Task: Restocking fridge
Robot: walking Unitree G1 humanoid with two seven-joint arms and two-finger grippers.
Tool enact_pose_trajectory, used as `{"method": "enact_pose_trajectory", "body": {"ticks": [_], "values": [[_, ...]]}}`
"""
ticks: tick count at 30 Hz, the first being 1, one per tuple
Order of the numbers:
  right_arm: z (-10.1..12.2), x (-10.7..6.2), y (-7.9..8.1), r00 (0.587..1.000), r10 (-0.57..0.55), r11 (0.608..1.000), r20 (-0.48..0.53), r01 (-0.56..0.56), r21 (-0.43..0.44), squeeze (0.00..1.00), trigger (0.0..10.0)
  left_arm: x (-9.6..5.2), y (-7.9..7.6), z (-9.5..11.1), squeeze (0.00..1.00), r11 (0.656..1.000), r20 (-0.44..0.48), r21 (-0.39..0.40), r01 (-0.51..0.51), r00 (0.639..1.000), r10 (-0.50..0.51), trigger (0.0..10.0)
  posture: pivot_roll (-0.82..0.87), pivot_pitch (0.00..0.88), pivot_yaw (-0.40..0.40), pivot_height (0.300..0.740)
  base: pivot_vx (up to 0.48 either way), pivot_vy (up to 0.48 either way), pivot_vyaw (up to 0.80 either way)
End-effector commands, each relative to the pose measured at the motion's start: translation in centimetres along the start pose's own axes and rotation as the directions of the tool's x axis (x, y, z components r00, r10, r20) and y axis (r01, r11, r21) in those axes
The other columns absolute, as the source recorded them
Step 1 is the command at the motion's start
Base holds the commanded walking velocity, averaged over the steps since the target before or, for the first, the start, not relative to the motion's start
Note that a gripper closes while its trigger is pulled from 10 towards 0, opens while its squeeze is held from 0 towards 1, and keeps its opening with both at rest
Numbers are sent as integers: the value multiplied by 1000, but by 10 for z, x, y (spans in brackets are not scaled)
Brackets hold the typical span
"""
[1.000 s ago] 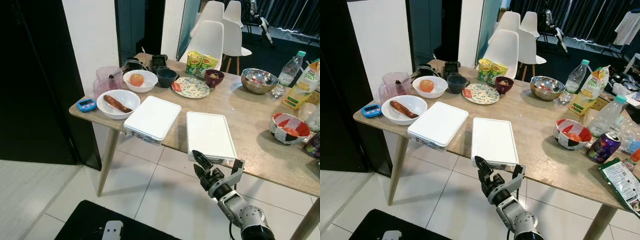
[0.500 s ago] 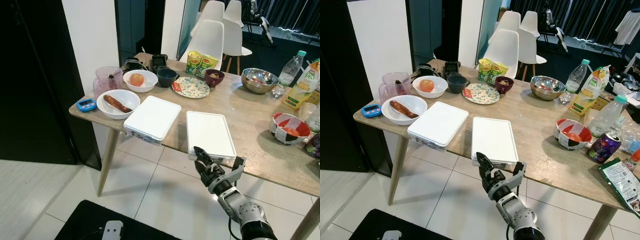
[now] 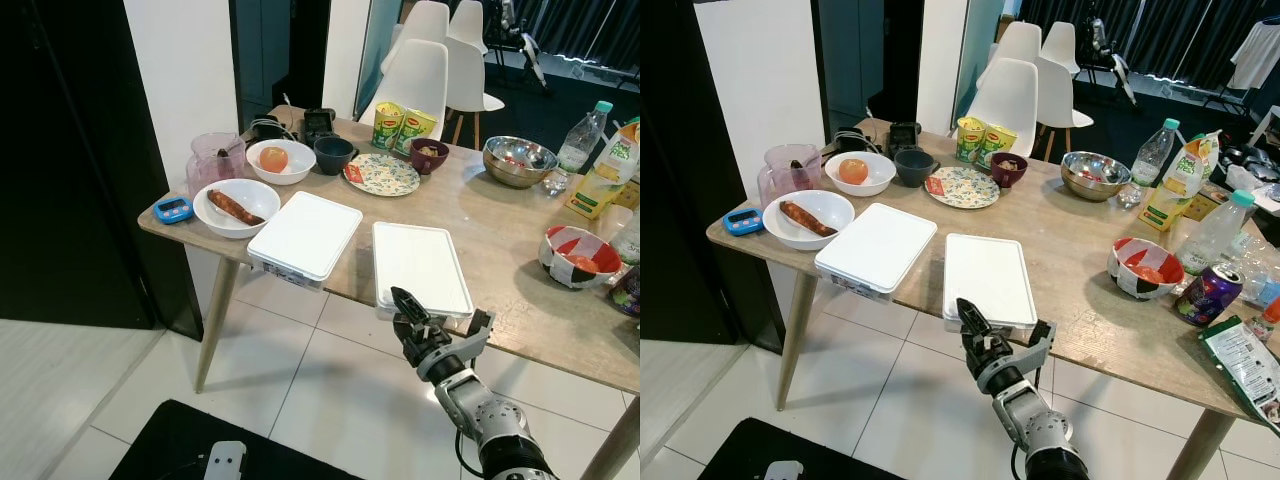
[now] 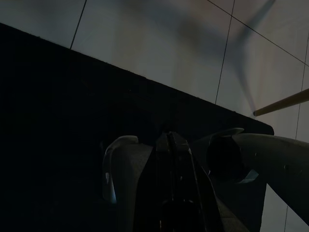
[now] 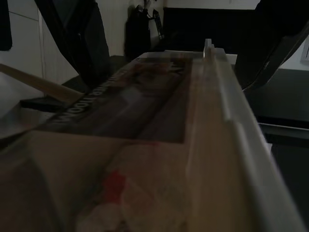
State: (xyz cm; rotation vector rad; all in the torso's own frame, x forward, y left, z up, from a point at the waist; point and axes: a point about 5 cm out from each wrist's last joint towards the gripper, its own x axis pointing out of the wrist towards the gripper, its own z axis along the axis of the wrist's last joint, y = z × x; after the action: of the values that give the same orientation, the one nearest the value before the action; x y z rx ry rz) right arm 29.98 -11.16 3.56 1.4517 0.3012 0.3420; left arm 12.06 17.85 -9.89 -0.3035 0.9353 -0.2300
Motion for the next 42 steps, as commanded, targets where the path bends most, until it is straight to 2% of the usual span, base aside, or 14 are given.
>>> {"method": "enact_pose_trajectory", "body": {"ticks": [1, 2, 22, 24, 25, 30, 31, 32, 33, 39, 42], "values": [[3, 2, 0, 1000, -11, 1000, 26, 11, 5, 0, 3490, -4, -3, -18, 0, 1000, -72, -13, 14, 997, -14, 10000, 149, 0, -127, 740, 0, 0, 0], [4, 2, -1, 999, -14, 1000, 31, 14, 3, 0, 0, -4, -3, -18, 0, 1000, -71, -14, 13, 997, -14, 10000, 149, 0, -127, 740, 0, 0, 0], [9, 1, 1, 998, 16, 1000, 55, -17, 25, 0, 0, -3, -3, -16, 0, 1000, -72, -8, 17, 997, -18, 10000, 149, 0, -119, 740, 0, 0, 0], [21, 1, 13, 991, 113, 992, 69, -116, 45, 0, 0, -2, -2, -13, 0, 1000, -66, -6, 19, 998, -19, 10000, 150, 0, -113, 740, 0, 0, 0], [21, 1, 13, 991, 113, 992, 69, -116, 45, 0, 0, -2, -2, -13, 0, 1000, -66, -6, 19, 998, -19, 10000, 150, 0, -113, 740, 0, 0, 0], [34, -6, 27, 967, 252, 967, 45, -253, 41, 0, 0, -1, -2, -8, 0, 1000, -60, -1, 20, 998, -20, 10000, 149, 0, -108, 740, 0, 0, 0], [39, -10, 30, 957, 289, 957, 36, -290, 33, 0, 7294, -1, -1, -7, 0, 1000, -57, 2, 21, 998, -20, 10000, 151, 0, -106, 740, 0, 0, 0], [42, -12, 32, 950, 311, 950, 31, -311, 29, 0, 7294, 0, -1, -6, 0, 1000, -55, 3, 21, 998, -21, 10000, 151, 0, -106, 740, 0, 0, 0], [45, -15, 35, 940, 341, 940, 13, -342, 17, 0, 10000, 0, -1, -4, 0, 1000, -52, 5, 21, 998, -21, 10000, 149, 0, -102, 740, 0, 0, 0], [47, -23, 42, 912, 406, 913, -55, -408, -22, 0, 10000, 1, 0, 0, 0, 1000, -47, 9, 25, 999, -24, 10000, 147, 0, -96, 740, 0, 0, 0], [36, -46, 45, 842, 459, 854, -284, -506, -123, 0, 10000, 3, -1, 4, 0, 999, -41, 18, 28, 999, -27, 10000, 155, 0, -91, 740, 0, 0, 0]]}}
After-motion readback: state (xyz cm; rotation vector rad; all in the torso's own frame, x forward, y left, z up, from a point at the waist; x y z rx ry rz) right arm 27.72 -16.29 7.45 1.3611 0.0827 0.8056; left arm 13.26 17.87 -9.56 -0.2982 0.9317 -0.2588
